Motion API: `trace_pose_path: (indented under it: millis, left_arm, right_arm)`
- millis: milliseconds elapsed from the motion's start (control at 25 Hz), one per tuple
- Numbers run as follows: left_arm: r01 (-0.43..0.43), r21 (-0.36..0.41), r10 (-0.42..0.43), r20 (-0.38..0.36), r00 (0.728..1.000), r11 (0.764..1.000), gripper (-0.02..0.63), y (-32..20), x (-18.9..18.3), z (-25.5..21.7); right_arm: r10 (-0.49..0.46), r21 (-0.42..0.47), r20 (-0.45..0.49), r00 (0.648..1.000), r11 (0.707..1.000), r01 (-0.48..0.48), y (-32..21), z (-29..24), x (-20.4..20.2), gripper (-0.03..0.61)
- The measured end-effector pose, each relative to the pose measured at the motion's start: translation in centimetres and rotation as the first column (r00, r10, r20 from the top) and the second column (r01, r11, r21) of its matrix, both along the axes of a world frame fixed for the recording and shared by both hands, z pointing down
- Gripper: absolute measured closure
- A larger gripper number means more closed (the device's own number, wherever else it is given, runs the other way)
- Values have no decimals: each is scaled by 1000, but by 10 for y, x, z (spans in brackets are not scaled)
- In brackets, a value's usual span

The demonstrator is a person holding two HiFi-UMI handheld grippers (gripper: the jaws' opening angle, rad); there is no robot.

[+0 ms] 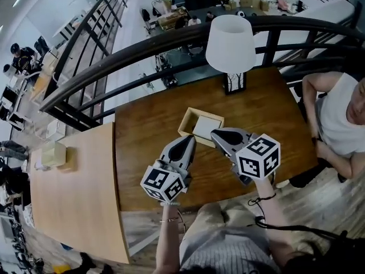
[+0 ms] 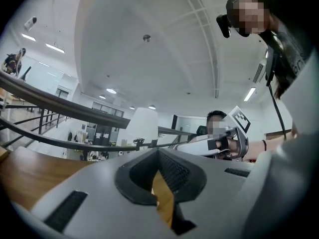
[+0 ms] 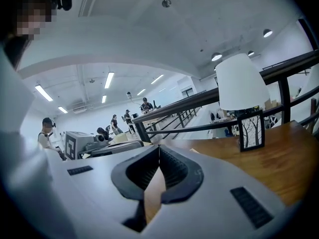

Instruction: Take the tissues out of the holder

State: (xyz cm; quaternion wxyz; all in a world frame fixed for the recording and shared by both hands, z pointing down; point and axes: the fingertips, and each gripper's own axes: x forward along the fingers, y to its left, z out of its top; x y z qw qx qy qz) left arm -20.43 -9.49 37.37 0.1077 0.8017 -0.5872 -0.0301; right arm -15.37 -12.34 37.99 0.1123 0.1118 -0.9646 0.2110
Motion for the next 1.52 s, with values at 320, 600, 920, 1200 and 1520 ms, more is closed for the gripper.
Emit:
trace_pose_path:
  millis: [320,600,920,1200,1520]
  left_arm:
    - [-37,-150,38,2,999,988,609,-40,-12,27]
    - [-104,-195,100,-26,995,975,609,-62,-8,45]
    - [-77,-264,67,-46,997,962,607,-87,-17,55]
    - [-200,-324,159,-148,976,925,534,-102,-24,65]
    - [-340,-509,272,-205,940,791,398,-95,-25,100]
  right_arm:
    - [12,-76,-23,1000,997,-14,-26,19,-13,566]
    - [69,-121,-33,997,990,-72,-39,37,-3,566]
    - [109,-122,-54,993,986,-114,-40,35,11,566]
    - [121,-112,-44,992,986,-125,-45,29,13,566]
    - [125,-96,-31,992,987,-128,-50,21,20,566]
